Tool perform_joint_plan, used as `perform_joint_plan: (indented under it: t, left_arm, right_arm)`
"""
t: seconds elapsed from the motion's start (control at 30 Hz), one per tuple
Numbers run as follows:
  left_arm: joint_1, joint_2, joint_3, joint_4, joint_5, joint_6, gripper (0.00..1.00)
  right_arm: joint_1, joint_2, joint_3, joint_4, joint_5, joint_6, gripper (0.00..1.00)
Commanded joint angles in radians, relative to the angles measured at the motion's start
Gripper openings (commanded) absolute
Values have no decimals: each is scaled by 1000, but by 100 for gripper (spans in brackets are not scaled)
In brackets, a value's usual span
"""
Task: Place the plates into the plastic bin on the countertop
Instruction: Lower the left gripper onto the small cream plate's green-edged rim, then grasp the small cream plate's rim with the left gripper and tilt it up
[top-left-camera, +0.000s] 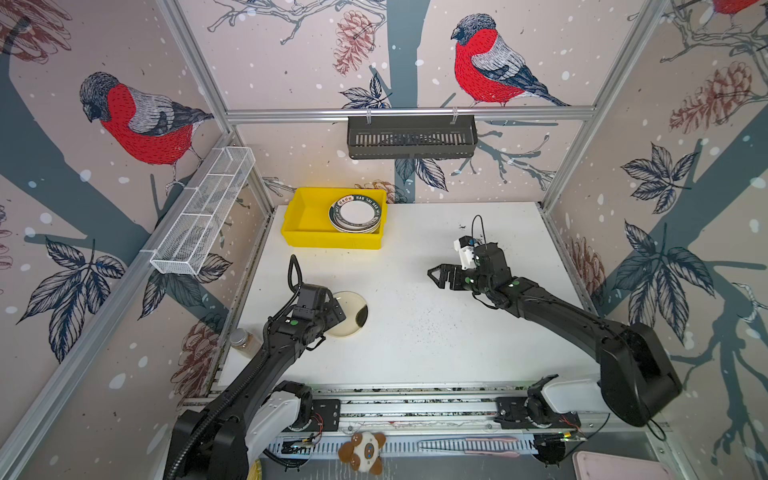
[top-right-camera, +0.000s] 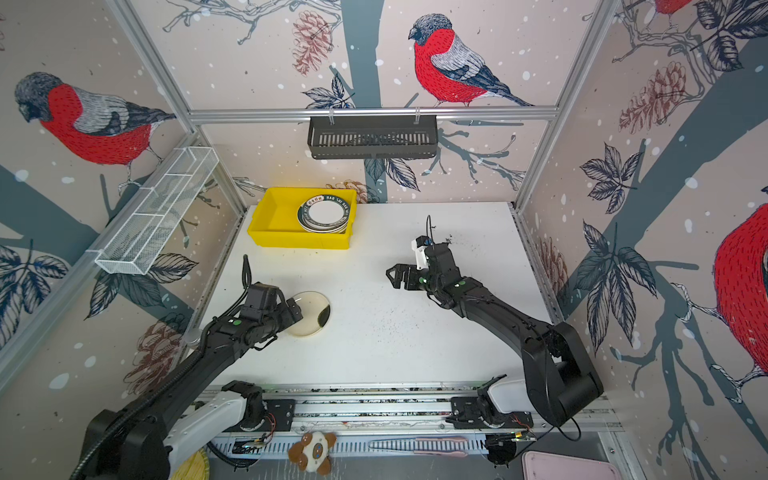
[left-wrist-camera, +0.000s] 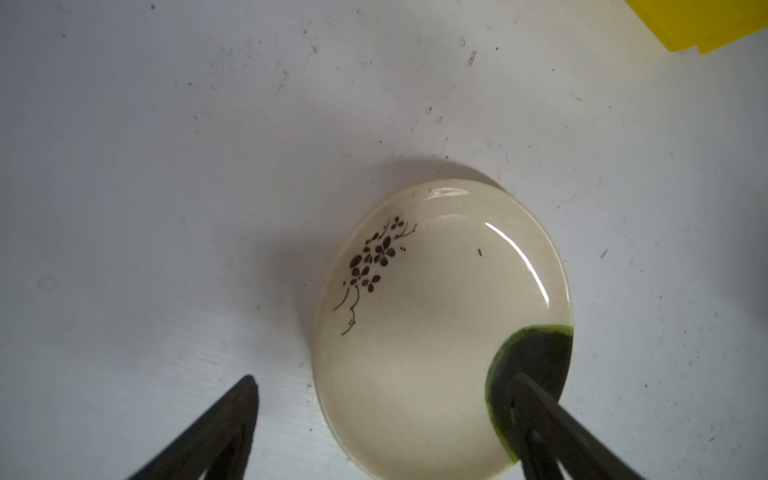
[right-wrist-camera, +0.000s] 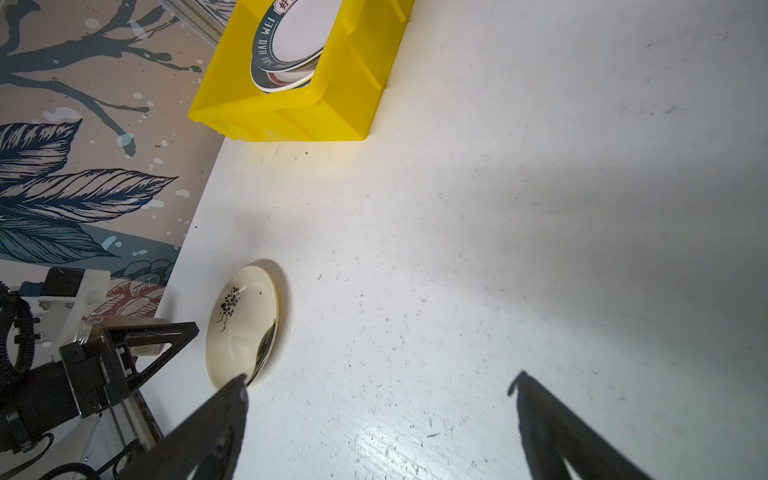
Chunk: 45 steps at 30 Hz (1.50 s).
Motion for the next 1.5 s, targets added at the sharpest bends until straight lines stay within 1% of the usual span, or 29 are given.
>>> perform_joint_plan:
  t: [0.0,0.17,0.27,0.37,0.43,0.6,0.83,0.93,1.03,1.07,1.27,1.3,1.4,1.47]
  left_arm:
    - [3,-46,-23,1,24,-62,80]
    - [5,-77,-53,-3,22,-80,75]
    - [6,-69,-72,38,39,-91,72]
    - [6,-47,-91,90,72,-103,64]
    - [7,-38,-107,130,93,-120,63]
    - [6,-36,-155,210,112,-154,54]
    - [7,-66,-202,258,91,-201,51]
    - [7,-77,-237,308,96,-229,45]
    - [8,-64,-256,350,108,-241,42]
    - [7,-54,-260,361,117,-243,38]
    - [8,-26,-285,407,126,-269,37]
    - [7,-27,-288,415,124,-274,36]
    - [8,-29,-295,431,114,-278,28]
    - [8,-29,-301,433,97,-277,27]
  right_arm:
    - [-2,-4,5,18,-15,-10,100]
    - [-5,-2,3,19,-17,-12,100]
    - [-8,3,1,20,-22,-13,99]
    - [-11,9,0,14,-26,-13,99]
    - [-12,10,-4,9,-26,-15,100]
    - [-19,-3,-7,1,-25,-18,99]
    - [-26,2,-1,3,-26,-9,99]
    - [-26,6,3,3,-29,-7,99]
    - [-27,4,4,2,-28,-7,100]
    - [-28,6,6,0,-27,-7,99]
    - [-32,15,9,-2,-29,-1,96]
    - [-33,17,10,1,-29,0,96]
    - [-33,19,11,4,-30,4,95]
    - [-35,20,9,3,-30,4,95]
